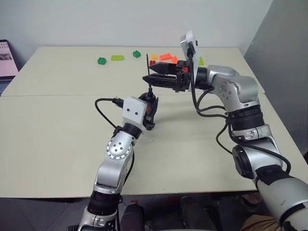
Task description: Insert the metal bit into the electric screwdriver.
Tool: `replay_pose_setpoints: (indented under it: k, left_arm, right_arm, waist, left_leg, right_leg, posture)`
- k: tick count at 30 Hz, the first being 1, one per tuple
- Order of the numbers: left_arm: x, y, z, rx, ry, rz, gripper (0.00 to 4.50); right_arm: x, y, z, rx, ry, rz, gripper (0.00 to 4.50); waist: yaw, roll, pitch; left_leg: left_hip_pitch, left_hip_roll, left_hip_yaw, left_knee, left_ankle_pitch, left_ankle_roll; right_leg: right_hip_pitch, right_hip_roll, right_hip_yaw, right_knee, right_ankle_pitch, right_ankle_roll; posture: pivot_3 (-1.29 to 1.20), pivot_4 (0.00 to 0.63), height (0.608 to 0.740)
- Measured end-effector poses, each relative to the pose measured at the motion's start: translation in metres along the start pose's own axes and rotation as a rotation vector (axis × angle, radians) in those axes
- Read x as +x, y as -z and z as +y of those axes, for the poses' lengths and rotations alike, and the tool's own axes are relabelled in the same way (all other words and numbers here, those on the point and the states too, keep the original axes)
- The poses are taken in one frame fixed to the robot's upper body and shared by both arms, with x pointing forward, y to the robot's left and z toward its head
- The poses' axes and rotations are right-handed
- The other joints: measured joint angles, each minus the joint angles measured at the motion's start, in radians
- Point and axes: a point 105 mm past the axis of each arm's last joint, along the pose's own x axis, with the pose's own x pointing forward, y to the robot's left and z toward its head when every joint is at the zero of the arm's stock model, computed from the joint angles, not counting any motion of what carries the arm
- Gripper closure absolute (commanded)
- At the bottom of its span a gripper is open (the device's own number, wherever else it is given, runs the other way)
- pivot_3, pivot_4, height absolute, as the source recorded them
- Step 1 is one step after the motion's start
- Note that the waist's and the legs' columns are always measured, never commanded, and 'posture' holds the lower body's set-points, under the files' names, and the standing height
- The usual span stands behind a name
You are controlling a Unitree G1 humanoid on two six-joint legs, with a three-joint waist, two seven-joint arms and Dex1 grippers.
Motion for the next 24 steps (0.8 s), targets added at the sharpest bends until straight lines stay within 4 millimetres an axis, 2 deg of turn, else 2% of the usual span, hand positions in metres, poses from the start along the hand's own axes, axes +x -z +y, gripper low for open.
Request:
replay_pose_setpoints:
  k: [6,12,24]
  left_arm:
    - [-0.0001,0.0001,0.0002,0.001,0.0,0.001,2.85]
    - [-0.0004,0.0001,0.0008,0.006,0.002,0.001,2.85]
    - [-0.0008,0.0001,0.0009,0.01,0.003,0.0,2.85]
  right_arm:
    - [0.0002,-0.0015,0.0076,0.004,-0.038,0.005,2.98]
    - [0.0009,-0.0011,0.004,-0.008,-0.006,0.008,4.49]
    - [0.0004,-0.0009,-0.0009,-0.039,0.024,0.007,4.5]
  waist:
    - [0.0,0.0,0.0]
    - [0.0,0.0,0.0]
    - [0.001,0.0,0.0]
  left_leg:
    - [0.0,0.0,0.0,0.0,0.0,0.0]
    - [0.0,0.0,0.0,0.0,0.0,0.0]
    - [0.0,0.0,0.0,0.0,0.0,0.0]
  right_leg:
    - [0.0,0.0,0.0,0.0,0.0,0.0]
    - [0.0,0.0,0.0,0.0,0.0,0.0]
    - [0.0,0.0,0.0,0.0,0.0,0.0]
  posture:
    - [0.0,0.15,0.74]
    - [0.0,0.15,0.74]
    - [0.0,0.15,0.74]
